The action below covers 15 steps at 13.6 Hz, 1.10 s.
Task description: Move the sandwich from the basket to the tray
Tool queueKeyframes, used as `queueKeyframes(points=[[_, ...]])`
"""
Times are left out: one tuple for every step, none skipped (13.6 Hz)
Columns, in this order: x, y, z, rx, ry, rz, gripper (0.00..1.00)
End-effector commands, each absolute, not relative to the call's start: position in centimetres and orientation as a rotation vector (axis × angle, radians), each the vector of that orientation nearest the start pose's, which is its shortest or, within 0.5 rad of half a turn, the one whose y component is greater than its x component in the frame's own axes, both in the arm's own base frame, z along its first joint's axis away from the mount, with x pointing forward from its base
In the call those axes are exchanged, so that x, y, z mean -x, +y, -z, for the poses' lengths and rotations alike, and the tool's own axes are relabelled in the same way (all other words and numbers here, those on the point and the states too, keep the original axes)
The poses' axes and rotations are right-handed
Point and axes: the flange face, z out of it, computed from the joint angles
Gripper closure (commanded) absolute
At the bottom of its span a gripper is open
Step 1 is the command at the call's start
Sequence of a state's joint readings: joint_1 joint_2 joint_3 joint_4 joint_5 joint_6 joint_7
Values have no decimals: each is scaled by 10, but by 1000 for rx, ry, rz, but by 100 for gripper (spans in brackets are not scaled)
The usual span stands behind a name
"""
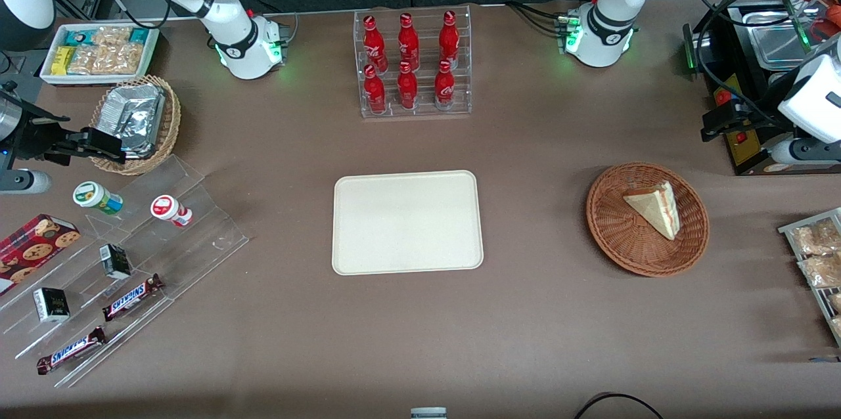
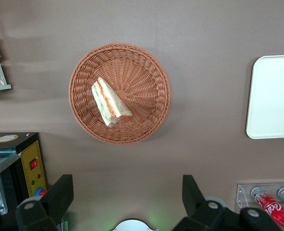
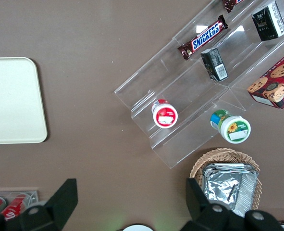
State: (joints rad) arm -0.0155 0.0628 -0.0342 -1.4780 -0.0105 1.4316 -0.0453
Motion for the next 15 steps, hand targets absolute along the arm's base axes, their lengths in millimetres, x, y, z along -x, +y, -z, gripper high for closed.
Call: queueKeyframes(points=[[-551, -28, -625, 3145, 47, -174, 0], [-551, -28, -625, 3151, 56, -180, 0], [-551, -27, -626, 3155, 54, -180, 0], [-552, -26, -624, 3146, 50, -182, 0], [-553, -27, -622, 3143, 47, -189, 0], [-555, -26, -618, 3141, 44, -191, 0], [-558, -25, -613, 3139, 39, -200, 0], [-561, -22, -608, 3119, 25, -208, 0], [-564, -18, -602, 3088, 22, -213, 0], [-569, -17, -594, 3074, 20, -212, 0], [-572, -9, -584, 3076, 0, -191, 0], [-574, 7, -570, 3078, -51, -181, 0], [-574, 18, -557, 3086, -104, -191, 0], [-574, 39, -546, 3089, -189, -204, 0], [-572, 53, -533, 3106, -266, -223, 0]])
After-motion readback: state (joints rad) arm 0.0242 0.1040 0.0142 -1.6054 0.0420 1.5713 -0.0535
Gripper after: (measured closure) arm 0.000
